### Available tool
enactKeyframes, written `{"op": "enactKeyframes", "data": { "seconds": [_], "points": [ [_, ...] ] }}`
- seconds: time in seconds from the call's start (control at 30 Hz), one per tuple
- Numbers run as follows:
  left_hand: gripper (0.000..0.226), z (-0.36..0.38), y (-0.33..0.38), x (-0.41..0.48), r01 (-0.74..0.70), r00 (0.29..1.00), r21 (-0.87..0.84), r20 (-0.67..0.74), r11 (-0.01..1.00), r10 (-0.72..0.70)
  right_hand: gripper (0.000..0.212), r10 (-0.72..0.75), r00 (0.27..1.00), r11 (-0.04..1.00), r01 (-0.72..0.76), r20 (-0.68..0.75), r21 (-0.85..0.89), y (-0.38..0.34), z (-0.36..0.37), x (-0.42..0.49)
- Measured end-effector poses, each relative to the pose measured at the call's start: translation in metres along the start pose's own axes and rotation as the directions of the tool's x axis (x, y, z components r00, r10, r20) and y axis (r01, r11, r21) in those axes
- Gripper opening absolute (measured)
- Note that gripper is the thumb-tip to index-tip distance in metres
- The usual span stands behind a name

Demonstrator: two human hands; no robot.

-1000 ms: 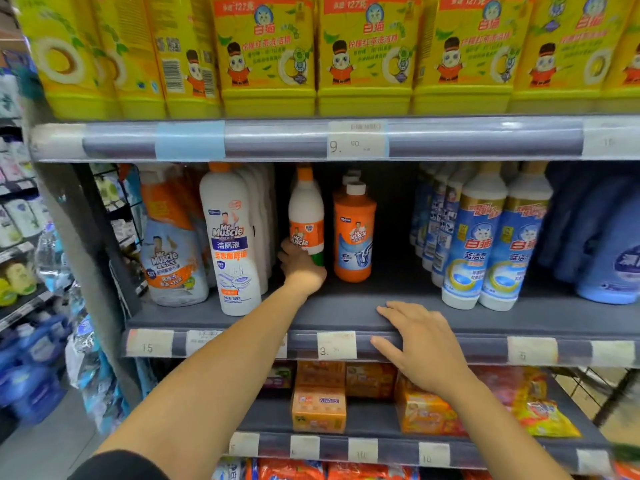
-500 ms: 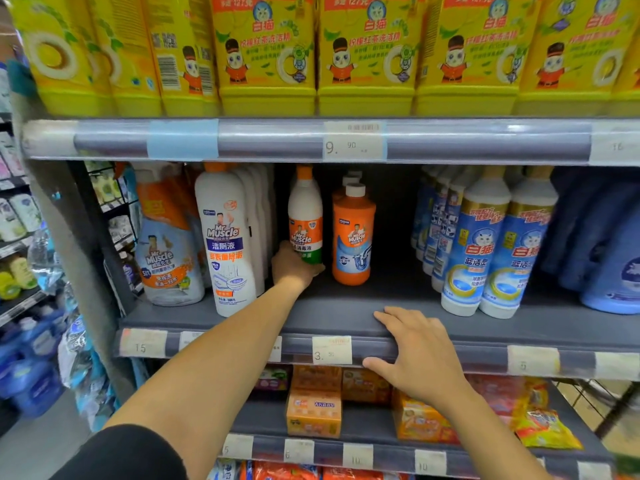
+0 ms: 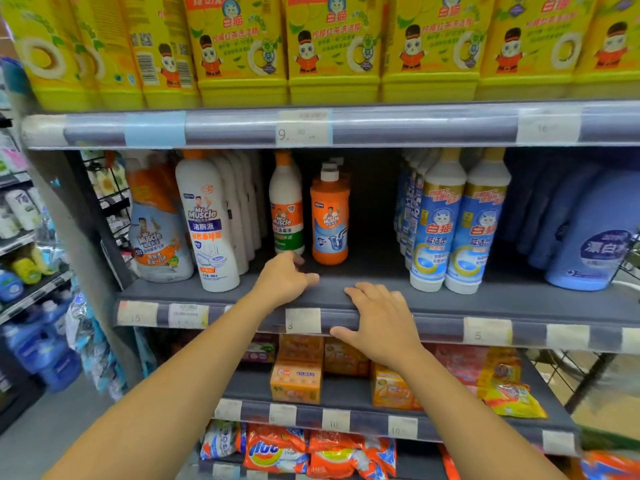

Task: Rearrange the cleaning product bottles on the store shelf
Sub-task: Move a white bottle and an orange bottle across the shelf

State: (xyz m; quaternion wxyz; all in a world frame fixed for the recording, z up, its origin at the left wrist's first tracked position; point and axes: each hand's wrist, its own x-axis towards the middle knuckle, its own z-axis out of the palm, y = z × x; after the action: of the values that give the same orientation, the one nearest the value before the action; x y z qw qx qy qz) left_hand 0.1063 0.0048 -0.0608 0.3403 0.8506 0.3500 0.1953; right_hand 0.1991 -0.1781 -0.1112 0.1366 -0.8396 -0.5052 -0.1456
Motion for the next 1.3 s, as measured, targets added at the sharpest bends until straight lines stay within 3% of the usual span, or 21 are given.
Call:
{"op": "enactKeyframes", "data": {
  "seconds": [0.13,0.27,0.37,0.53,0.8,1.07,1.3],
  "points": [
    [0.043,0.005,0.003,-0.057,-0.226,0.974,0.306,0.073,0.925,0.214,0.075,-0.028,0.999,1.0,0.027,0.038,0.014,0.0,-0.005,0.001],
    [0.048,0.01,0.004,-0.097,-0.29,0.955,0.492,0.085,0.821,0.286,0.059,-0.02,0.996,0.996,0.012,0.092,0.091,0.01,-0.03,-0.02],
    [0.047,0.019,0.019,-0.11,-0.339,0.939,0.48,0.115,0.809,0.326,0.051,0.05,0.996,0.996,-0.055,0.068,0.075,0.036,-0.053,-0.051],
    [0.045,0.051,0.067,-0.129,-0.476,0.879,0.441,0.26,0.761,0.399,0.049,0.265,0.943,0.961,-0.274,0.199,0.019,0.079,-0.103,-0.102],
    [0.039,0.11,0.122,-0.169,-0.582,0.81,0.346,0.33,0.736,0.485,0.043,0.438,0.889,0.897,-0.441,0.133,-0.003,0.125,-0.145,-0.174],
    [0.046,0.143,0.188,-0.164,-0.572,0.82,0.452,0.322,0.684,0.473,0.044,0.366,0.925,0.93,-0.359,0.105,-0.086,0.174,-0.161,-0.16],
    [0.043,0.178,0.22,-0.143,-0.438,0.899,0.454,0.24,0.775,0.368,0.043,0.226,0.971,0.971,-0.219,0.074,-0.095,0.222,-0.161,-0.116]
  ]
}}
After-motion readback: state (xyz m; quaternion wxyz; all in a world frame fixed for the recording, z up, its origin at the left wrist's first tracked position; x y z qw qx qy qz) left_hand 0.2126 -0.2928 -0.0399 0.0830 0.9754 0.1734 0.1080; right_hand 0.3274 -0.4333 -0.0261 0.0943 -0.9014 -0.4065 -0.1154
